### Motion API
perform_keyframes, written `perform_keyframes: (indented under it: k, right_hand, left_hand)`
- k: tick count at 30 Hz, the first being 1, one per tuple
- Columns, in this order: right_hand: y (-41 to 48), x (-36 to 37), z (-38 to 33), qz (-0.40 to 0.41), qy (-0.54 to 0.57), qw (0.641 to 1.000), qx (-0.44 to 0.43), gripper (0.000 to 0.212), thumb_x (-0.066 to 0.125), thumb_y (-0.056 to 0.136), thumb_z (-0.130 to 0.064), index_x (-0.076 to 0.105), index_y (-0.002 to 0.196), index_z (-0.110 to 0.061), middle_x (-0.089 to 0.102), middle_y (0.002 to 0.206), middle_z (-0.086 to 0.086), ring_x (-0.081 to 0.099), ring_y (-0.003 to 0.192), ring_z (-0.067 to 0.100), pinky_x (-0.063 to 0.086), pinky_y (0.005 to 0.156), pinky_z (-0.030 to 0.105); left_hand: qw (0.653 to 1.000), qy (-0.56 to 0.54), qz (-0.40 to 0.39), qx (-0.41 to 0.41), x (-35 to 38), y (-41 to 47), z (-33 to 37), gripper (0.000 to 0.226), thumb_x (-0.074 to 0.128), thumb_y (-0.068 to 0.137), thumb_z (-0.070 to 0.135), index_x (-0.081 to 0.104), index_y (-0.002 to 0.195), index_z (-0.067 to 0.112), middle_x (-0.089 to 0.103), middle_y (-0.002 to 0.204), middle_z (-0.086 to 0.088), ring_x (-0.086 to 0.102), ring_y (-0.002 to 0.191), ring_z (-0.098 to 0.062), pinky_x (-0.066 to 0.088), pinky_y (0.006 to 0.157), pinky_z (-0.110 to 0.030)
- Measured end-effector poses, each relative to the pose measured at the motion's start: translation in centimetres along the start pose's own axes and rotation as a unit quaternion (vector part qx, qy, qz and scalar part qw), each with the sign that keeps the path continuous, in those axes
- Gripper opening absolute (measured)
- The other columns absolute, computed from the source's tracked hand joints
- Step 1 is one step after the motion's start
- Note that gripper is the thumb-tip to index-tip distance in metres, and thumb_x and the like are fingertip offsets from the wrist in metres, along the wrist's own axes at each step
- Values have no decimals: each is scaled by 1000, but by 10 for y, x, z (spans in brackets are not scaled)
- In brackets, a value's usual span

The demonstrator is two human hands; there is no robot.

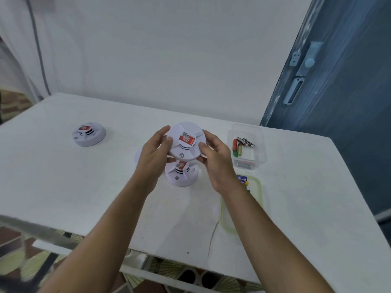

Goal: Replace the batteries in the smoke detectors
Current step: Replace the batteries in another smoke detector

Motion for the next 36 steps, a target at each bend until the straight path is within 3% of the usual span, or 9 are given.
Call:
perform_keyframes:
  k: [6, 10, 13, 15, 18, 22, 31, 34, 36]
  right_hand:
    - [19, 37, 8, 28, -83, 996, -19, 35, 65, 86, -19, 66, 121, -24, 67, 122, -1, 64, 117, 21, 53, 101, 45]
    - [39, 65, 9, -26, -92, 995, 12, 34, 57, 83, -20, 70, 115, -20, 71, 117, -2, 64, 114, 17, 50, 104, 40]
    - [58, 82, 8, -58, -125, 990, 33, 14, 50, 91, -15, 63, 92, -10, 65, 94, -4, 57, 93, 14, 45, 92, 36]
    - [69, 95, 7, -63, -147, 986, 48, 9, 48, 84, -25, 51, 85, -16, 53, 90, 2, 48, 88, 17, 38, 83, 38]
    - [87, 105, 12, -59, -167, 980, 89, 25, 45, 75, -36, 56, 88, -18, 57, 94, 4, 50, 89, 20, 39, 84, 38]
    - [104, 106, 21, -77, -187, 970, 137, 25, 40, 94, -33, 59, 84, -21, 63, 86, 3, 54, 89, 21, 41, 84, 36]
    - [108, 115, 27, -63, -255, 946, 190, 28, 36, 99, -34, 54, 82, -20, 60, 78, 2, 52, 81, 19, 41, 80, 36]
    - [106, 123, 27, -58, -268, 946, 173, 38, 39, 88, -43, 59, 106, -16, 66, 103, 5, 59, 96, 21, 46, 96, 39]
    - [106, 124, 27, -50, -272, 946, 169, 45, 40, 85, -44, 57, 116, -16, 65, 104, 5, 59, 96, 22, 46, 99, 44]
  left_hand:
    - [996, 59, 74, -1, -31, 26, -6, 24, 51, 99, 28, 58, 121, 22, 70, 111, 4, 70, 93, -16, 59, 76, -32]
    - [990, 92, 104, 13, -55, 53, -7, 24, 54, 96, 31, 64, 118, 25, 68, 112, 7, 73, 86, -12, 60, 80, -36]
    - [988, 128, 87, -1, -70, 77, -6, 29, 52, 90, 40, 68, 113, 32, 72, 104, 8, 72, 85, -12, 57, 88, -43]
    - [985, 161, 64, -8, -77, 92, -7, 30, 52, 87, 45, 70, 107, 32, 73, 98, 9, 70, 91, -16, 56, 89, -45]
    - [972, 232, 29, -15, -79, 110, -9, 34, 58, 90, 41, 66, 117, 22, 71, 104, 3, 66, 96, -21, 55, 87, -40]
    - [947, 319, 5, -43, -80, 130, -22, 62, 62, 89, 48, 46, 140, 14, 61, 118, -5, 58, 107, -25, 48, 94, -39]
    - [929, 366, -1, -55, -83, 142, -50, 52, 52, 95, 48, 55, 131, 12, 63, 124, -10, 59, 109, -28, 48, 95, -39]
    - [928, 367, 13, -59, -84, 143, -52, 59, 53, 94, 50, 48, 138, 11, 61, 130, -10, 56, 118, -29, 44, 99, -37]
    - [931, 360, 16, -57, -84, 142, -53, 59, 53, 95, 48, 47, 139, 11, 60, 131, -9, 55, 119, -28, 43, 98, -36]
Point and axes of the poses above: each hand's wrist, its own y-axis towards the middle knuckle, its own x-axis out of the palm, z = x × y, the point moved 1 cm from there along y, towards the middle knuckle
